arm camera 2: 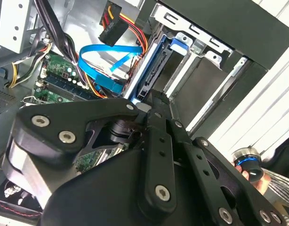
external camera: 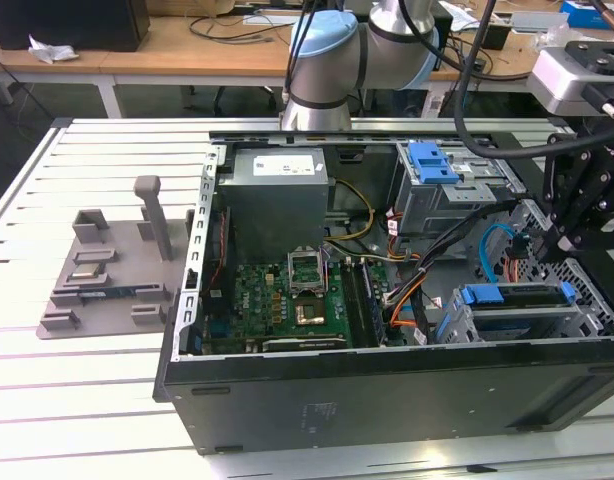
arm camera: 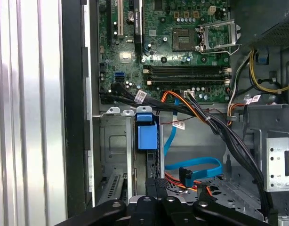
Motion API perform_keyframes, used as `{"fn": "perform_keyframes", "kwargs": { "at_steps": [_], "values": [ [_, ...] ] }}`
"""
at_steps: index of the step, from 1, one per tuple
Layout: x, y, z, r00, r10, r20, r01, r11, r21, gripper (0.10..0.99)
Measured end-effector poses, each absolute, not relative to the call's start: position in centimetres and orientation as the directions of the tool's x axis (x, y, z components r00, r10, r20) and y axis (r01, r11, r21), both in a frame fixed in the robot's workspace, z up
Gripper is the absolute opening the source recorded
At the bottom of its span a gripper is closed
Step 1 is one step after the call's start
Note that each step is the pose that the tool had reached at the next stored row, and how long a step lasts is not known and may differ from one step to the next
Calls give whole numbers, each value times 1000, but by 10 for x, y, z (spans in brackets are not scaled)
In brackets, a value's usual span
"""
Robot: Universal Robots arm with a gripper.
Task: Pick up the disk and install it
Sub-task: 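Insert the disk into the insertion slot, then insert the first disk wire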
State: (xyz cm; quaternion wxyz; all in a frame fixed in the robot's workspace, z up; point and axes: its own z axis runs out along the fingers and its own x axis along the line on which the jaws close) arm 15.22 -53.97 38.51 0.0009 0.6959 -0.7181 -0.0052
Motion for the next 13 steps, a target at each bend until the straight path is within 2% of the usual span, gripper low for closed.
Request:
{"fn": "perform_keyframes", "kwargs": {
  "at_steps": [12, 13],
  "values": [
    [152, -540, 385, -31, -1000, -2, -999, 31, 9, 106],
    [152, -540, 385, -31, -1000, -2, -999, 31, 9, 169]
  ]
}}
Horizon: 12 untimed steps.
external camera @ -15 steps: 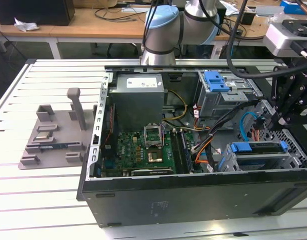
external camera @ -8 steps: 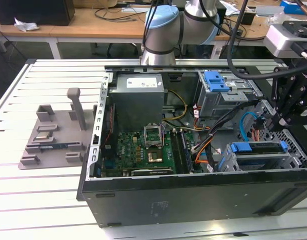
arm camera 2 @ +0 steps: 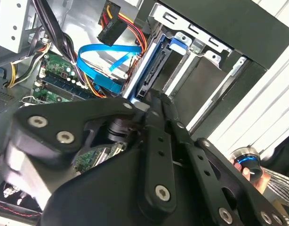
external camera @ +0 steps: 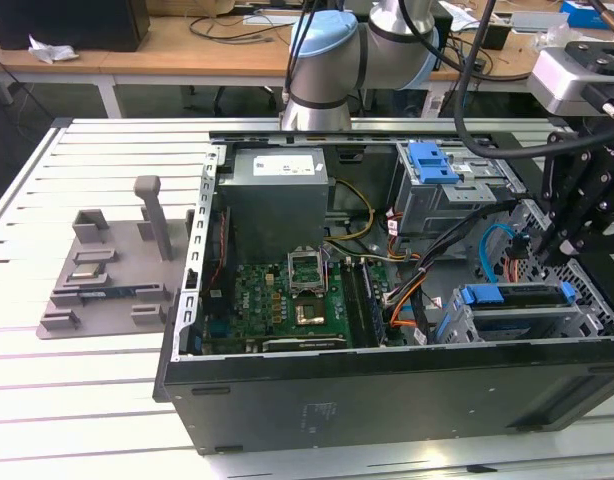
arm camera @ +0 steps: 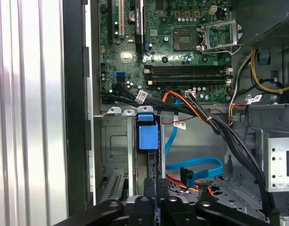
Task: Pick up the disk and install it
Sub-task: 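Insert the first disk wire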
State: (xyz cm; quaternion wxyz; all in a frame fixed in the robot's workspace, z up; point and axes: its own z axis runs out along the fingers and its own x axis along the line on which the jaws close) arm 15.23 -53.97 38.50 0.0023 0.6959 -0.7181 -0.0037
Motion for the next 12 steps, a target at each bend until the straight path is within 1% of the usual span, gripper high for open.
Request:
{"fn": "perform_keyframes", "kwargs": {
  "at_steps": [3, 4, 5, 9, 12],
  "values": [
    [152, -540, 385, -31, -1000, -1, -999, 31, 9, 357],
    [152, -540, 385, -31, -1000, -1, -999, 31, 9, 357],
    [152, -540, 385, -31, -1000, -1, -999, 31, 9, 420],
    [158, -530, 385, -31, -1000, 0, -999, 31, 9, 420],
    [167, -512, 382, -31, -1000, 1, -999, 31, 11, 420]
  ]
}}
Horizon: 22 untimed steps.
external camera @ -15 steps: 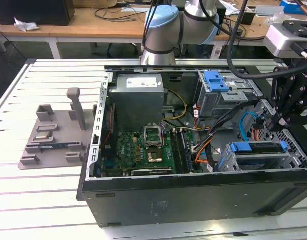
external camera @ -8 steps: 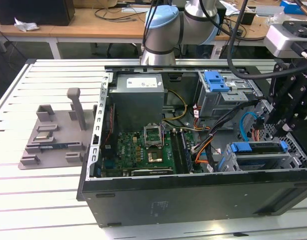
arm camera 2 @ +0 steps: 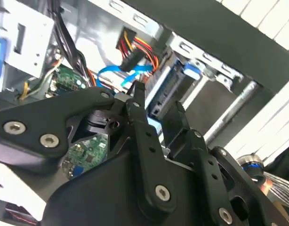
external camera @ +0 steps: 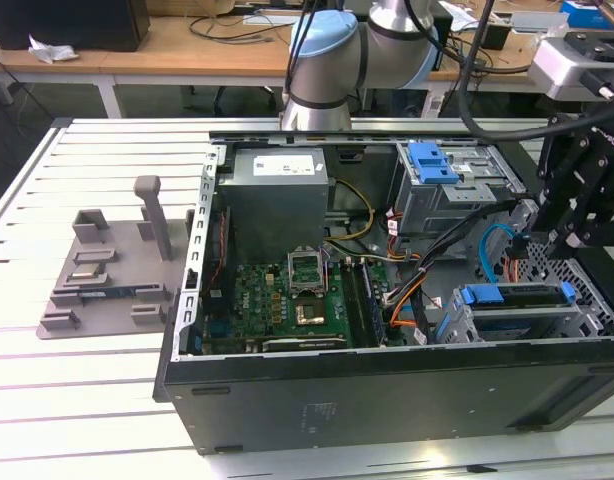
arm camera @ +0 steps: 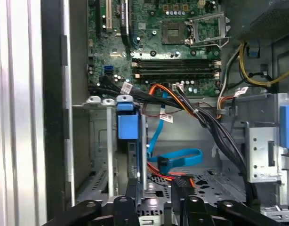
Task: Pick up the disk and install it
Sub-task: 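Insert the first disk wire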
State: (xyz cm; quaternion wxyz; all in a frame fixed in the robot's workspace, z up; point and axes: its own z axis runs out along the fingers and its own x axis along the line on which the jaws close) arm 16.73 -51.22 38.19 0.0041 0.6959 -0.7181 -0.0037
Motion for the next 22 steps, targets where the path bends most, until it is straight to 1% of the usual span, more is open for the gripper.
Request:
{"fn": "perform_keyframes", "kwargs": {
  "at_steps": [2, 4, 7, 13, 14, 18, 19, 20, 22],
  "values": [
    [175, -493, 375, -31, -1000, 1, -999, 31, 13, 420],
    [178, -486, 370, -31, -1000, 1, -999, 31, 13, 420],
    [181, -481, 359, -31, -999, 9, -999, 32, 13, 420],
    [181, -481, 358, -31, -999, 13, -999, 31, 13, 420],
    [181, -481, 358, -31, -999, 13, -999, 31, 13, 404],
    [181, -481, 358, -31, -999, 13, -999, 31, 13, 157],
    [181, -481, 358, -31, -999, 13, -999, 31, 13, 157],
    [181, -481, 358, -31, -999, 13, -999, 31, 13, 106],
    [181, -481, 358, -31, -999, 13, -999, 31, 13, 106]
  ]
}}
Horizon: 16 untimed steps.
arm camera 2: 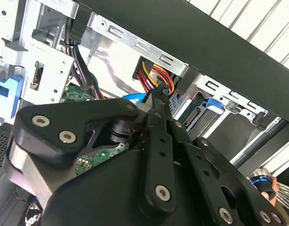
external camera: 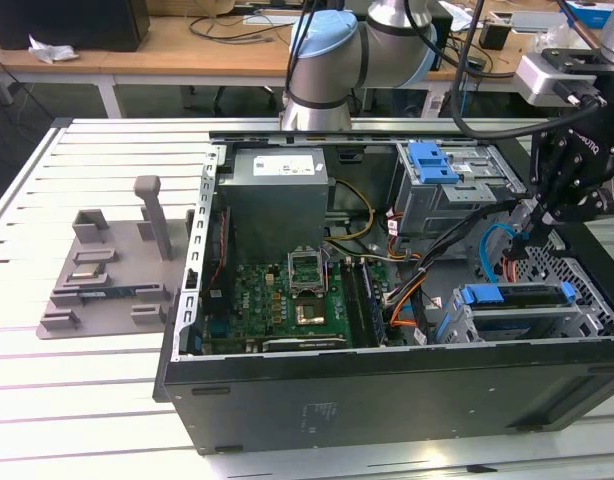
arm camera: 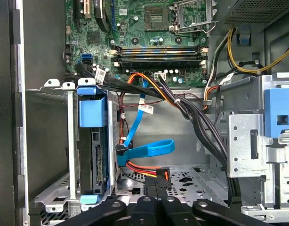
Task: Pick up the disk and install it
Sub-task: 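Insert the first disk wire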
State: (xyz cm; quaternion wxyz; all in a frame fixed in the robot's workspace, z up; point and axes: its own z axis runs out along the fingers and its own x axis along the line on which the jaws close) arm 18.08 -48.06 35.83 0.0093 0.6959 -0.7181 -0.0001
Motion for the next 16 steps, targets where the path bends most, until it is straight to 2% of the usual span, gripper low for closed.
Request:
{"fn": "perform_keyframes", "kwargs": {
  "at_steps": [6, 7, 10, 11, 12, 13, 14, 16],
  "values": [
    [181, -481, 358, -31, -999, 13, -999, 31, 13, 114],
    [181, -481, 358, -31, -999, 14, -999, 31, 13, 176],
    [181, -481, 358, -31, -999, 14, -999, 32, 13, 188],
    [181, -480, 358, -31, -999, 18, -999, 32, 13, 314],
    [181, -469, 357, -31, -999, 18, -999, 31, 13, 314],
    [181, -467, 357, -31, -999, 25, -999, 32, 13, 314],
    [181, -467, 357, -31, -996, 79, -999, 32, 11, 314],
    [181, -467, 356, -31, -995, 97, -999, 32, 11, 314]
  ]
}}
